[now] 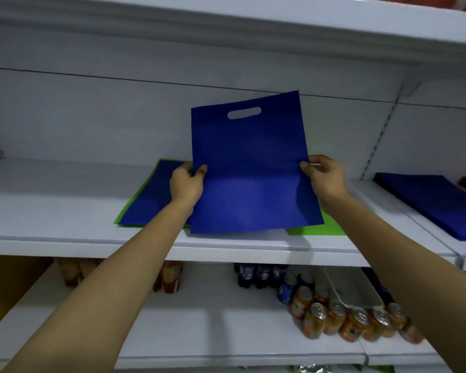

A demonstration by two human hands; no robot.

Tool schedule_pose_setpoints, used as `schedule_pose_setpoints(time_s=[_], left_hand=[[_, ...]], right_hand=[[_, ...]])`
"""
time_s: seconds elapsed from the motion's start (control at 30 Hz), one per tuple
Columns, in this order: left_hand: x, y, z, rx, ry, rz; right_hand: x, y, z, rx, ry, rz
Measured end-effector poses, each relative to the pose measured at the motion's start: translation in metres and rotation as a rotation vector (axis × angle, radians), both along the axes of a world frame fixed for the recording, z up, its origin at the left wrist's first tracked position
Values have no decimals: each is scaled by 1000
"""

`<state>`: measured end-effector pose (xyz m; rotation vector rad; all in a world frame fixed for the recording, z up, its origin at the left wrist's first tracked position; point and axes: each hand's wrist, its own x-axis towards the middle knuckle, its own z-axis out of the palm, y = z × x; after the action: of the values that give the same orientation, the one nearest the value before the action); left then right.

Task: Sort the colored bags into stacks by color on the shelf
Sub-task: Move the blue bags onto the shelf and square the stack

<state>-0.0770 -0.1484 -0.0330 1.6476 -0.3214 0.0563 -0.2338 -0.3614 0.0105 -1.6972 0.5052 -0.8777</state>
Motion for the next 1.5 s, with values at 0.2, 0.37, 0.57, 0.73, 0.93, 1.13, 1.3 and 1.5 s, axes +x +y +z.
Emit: schedule_pose_setpoints(time_s=[0.2, 0.37, 0.57, 0.73, 0.93, 1.13, 1.3, 1.5], left_hand=[[-65, -73, 13, 40, -130, -34], [-123, -130, 14, 98, -137, -87], [-188, -197, 12, 77, -112, -169], [-232, -250, 5, 61, -119, -225], [-254, -303, -1, 103, -112, -289], [-245, -364, -4, 166, -123, -337], [-227, -423, -15, 253, -151, -381], [-228, -475, -30, 314, -119, -346]], right_hand=[[-81, -60, -3, -69, 73, -172], [-150, -111, -5, -136, 121, -262], [-228, -169, -12, -136, 159, -339], [-280, -215, -19, -137, 184, -397], [-311, -267, -32, -121, 240, -431], [-308, -328, -34, -146, 290, -453], [-300, -380, -30, -213, 343, -480], [-298, -442, -30, -262, 450, -447]])
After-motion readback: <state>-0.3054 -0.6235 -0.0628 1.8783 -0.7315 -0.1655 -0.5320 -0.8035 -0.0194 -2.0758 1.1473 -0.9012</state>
